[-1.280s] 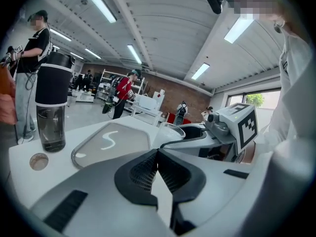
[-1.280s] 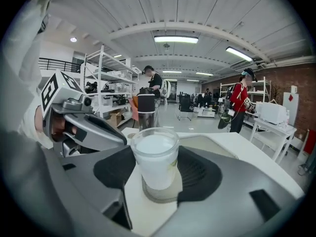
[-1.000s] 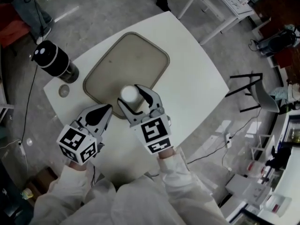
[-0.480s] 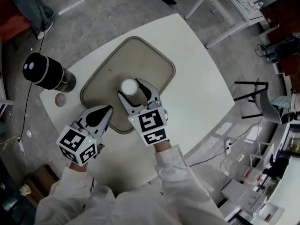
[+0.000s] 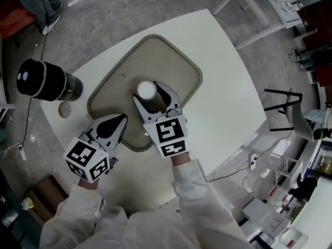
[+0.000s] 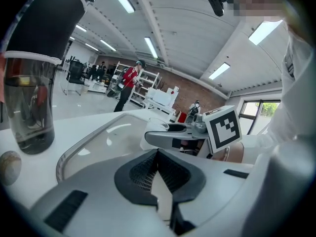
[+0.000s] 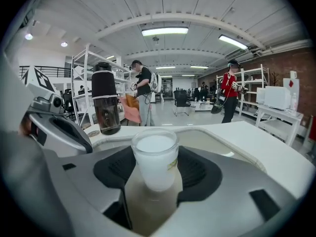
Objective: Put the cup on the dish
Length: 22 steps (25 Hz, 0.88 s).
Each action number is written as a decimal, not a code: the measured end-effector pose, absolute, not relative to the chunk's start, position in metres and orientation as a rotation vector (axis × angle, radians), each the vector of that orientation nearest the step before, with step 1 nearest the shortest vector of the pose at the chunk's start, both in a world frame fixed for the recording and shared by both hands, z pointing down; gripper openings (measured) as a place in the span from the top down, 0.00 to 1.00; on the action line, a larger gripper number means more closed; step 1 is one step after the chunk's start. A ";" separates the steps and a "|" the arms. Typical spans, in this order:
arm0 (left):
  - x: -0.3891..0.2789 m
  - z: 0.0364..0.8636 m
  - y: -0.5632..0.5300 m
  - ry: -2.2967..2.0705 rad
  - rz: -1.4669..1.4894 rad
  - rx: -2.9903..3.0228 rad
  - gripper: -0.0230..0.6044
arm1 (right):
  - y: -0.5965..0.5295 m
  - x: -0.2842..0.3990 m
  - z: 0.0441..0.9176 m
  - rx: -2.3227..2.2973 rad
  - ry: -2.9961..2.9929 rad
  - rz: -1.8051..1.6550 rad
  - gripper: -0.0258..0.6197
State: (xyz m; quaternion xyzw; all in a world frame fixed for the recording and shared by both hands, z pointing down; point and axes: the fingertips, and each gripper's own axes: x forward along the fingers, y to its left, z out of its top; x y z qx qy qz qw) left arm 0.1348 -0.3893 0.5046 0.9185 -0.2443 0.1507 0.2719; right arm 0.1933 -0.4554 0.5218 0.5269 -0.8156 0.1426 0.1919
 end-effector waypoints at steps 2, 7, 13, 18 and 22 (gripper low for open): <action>0.135 0.507 -0.390 -0.658 0.408 2.470 0.95 | -0.456 0.194 0.523 1.491 -2.304 0.423 0.54; 0.136 0.510 -0.392 -0.656 0.424 2.464 0.95 | -0.457 0.196 0.523 1.497 -2.319 0.413 0.54; 0.134 0.506 -0.389 -0.669 0.419 2.468 0.95 | -0.455 0.197 0.523 1.510 -2.327 0.413 0.54; 0.130 0.501 -0.390 -0.688 0.407 2.468 0.95 | -0.454 0.194 0.522 1.497 -2.352 0.455 0.54; 0.128 0.498 -0.388 -0.698 0.410 2.473 0.95 | -0.454 0.196 0.519 1.517 -2.364 0.492 0.53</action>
